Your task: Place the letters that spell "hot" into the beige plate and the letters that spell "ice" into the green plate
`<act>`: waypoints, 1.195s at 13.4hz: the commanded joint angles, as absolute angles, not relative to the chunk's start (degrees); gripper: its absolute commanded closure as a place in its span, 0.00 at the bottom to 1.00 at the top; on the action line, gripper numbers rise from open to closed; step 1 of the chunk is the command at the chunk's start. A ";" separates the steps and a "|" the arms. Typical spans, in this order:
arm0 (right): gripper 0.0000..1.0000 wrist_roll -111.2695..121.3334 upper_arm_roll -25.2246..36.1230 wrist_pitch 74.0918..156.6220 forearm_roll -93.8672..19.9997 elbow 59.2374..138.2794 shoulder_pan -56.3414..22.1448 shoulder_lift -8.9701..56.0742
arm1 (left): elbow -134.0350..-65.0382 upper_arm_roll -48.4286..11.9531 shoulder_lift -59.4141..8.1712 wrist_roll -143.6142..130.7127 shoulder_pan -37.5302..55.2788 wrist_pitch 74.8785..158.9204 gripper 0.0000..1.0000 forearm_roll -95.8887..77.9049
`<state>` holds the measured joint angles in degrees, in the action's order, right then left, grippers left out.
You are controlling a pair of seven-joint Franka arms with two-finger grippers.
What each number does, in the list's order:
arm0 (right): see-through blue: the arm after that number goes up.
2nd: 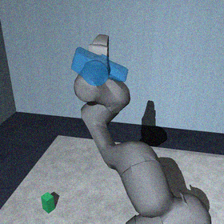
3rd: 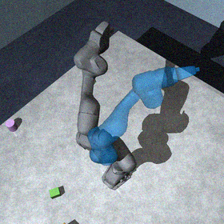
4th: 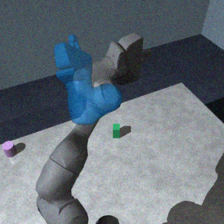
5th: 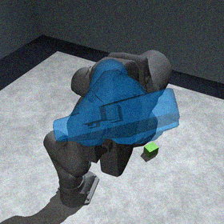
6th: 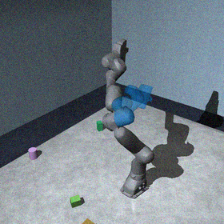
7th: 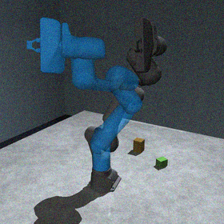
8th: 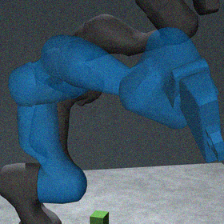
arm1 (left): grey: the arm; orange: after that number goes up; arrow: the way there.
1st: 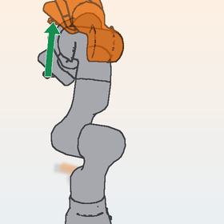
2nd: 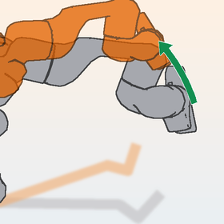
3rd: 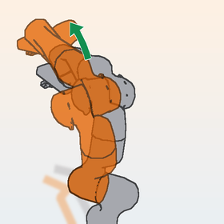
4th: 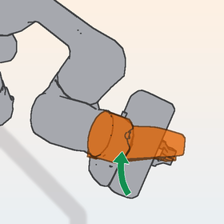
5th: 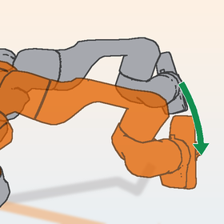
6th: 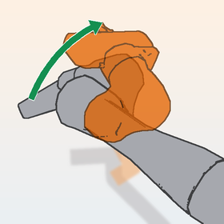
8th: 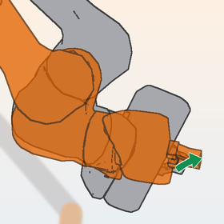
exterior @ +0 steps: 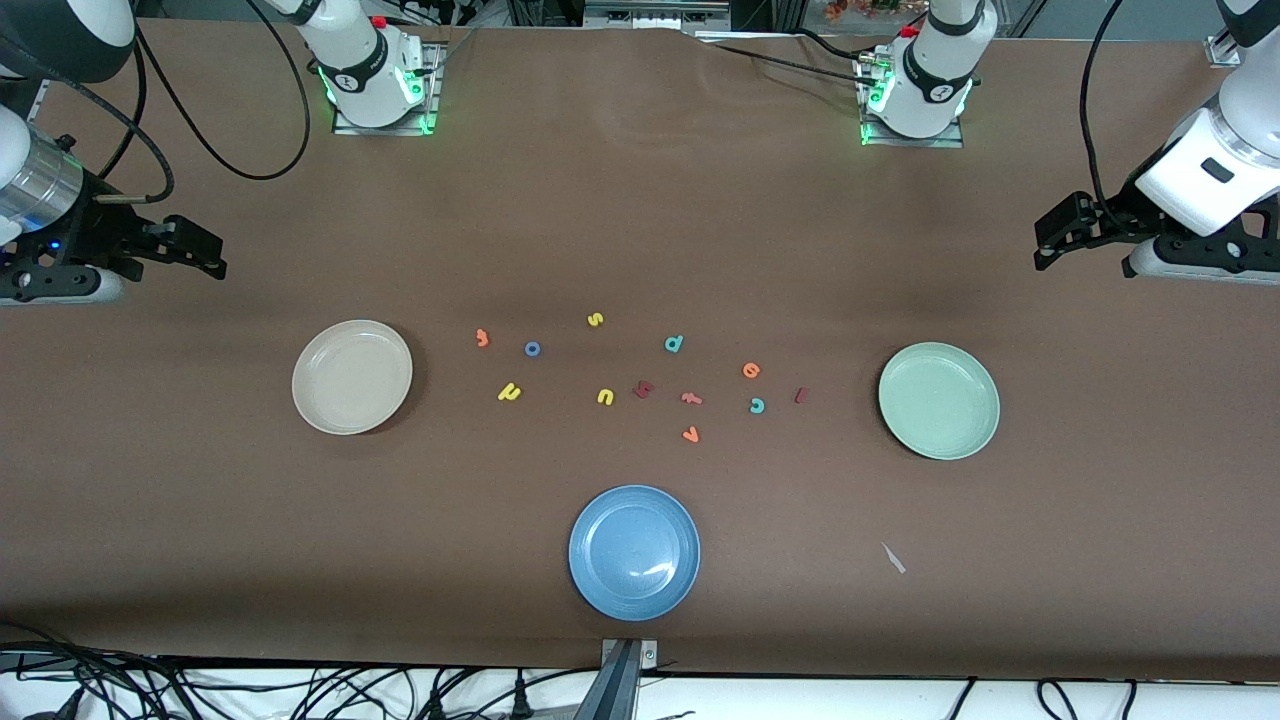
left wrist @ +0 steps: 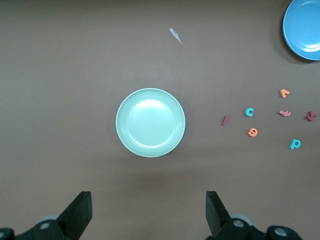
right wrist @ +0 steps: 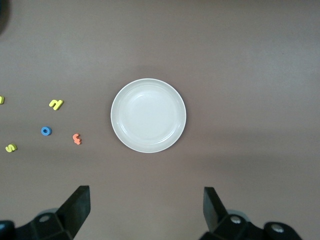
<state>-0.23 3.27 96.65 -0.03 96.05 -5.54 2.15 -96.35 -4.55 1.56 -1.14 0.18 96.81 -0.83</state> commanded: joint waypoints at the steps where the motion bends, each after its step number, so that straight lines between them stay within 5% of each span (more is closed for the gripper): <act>1: 0.00 -0.35 3.16 96.42 0.88 95.71 -5.54 1.93 | -96.59 -4.66 1.67 -1.32 0.26 97.47 0.00 -0.88; 16: 0.00 -0.53 3.16 96.33 0.79 95.80 -5.54 1.93 | -97.03 -5.27 1.50 -1.32 0.18 97.38 0.00 -0.97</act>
